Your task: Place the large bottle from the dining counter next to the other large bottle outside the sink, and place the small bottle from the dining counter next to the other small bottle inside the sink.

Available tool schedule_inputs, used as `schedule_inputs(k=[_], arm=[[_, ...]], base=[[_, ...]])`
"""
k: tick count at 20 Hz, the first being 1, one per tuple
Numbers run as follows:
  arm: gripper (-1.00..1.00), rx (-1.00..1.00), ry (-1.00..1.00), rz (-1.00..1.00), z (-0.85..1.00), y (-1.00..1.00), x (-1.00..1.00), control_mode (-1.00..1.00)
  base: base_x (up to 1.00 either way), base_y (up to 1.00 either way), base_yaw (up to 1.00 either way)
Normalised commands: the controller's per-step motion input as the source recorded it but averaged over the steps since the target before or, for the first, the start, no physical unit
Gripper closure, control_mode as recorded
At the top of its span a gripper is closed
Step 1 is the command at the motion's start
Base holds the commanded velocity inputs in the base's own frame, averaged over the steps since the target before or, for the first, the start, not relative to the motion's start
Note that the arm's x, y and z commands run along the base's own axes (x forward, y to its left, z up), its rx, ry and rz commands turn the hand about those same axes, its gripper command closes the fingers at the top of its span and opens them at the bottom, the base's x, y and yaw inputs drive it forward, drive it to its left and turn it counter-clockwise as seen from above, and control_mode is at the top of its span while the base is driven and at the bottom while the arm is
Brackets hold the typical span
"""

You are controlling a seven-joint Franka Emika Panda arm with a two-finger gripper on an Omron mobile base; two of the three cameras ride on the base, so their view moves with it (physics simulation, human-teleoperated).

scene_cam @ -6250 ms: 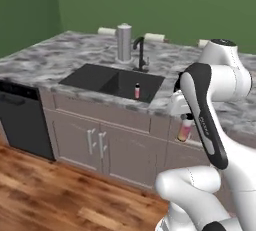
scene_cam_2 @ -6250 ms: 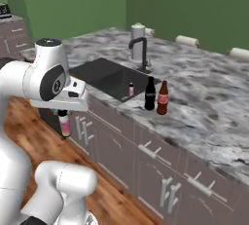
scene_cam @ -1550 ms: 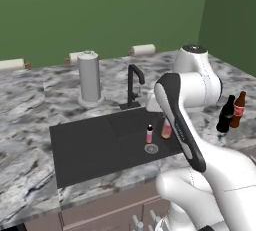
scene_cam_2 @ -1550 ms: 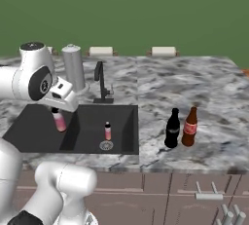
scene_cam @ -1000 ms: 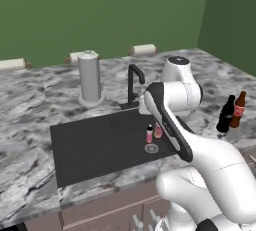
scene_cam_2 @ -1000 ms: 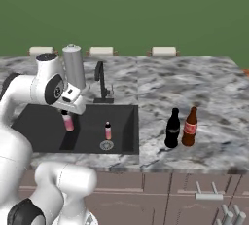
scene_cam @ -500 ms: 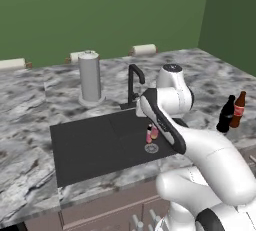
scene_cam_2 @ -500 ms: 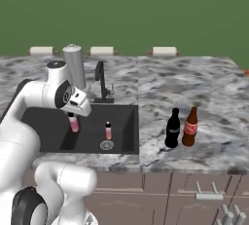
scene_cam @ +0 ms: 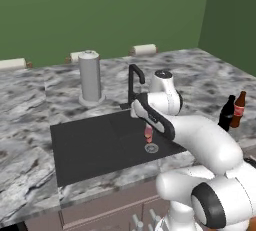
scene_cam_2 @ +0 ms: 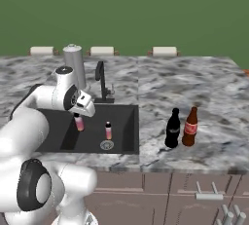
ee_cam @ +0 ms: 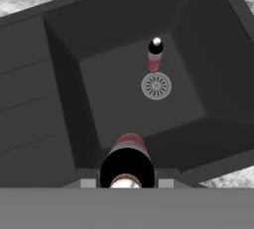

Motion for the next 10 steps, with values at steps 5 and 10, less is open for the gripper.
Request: schedule_inputs(k=[5, 10], arm=[[1.0, 0.0, 0.0, 0.0, -0.32, 0.05, 0.42, -1.0], [1.0, 0.0, 0.0, 0.0, -0.38, 0.0, 0.46, -1.0]], base=[[0.0, 0.0, 0.0], [0.0, 0.0, 0.0]])
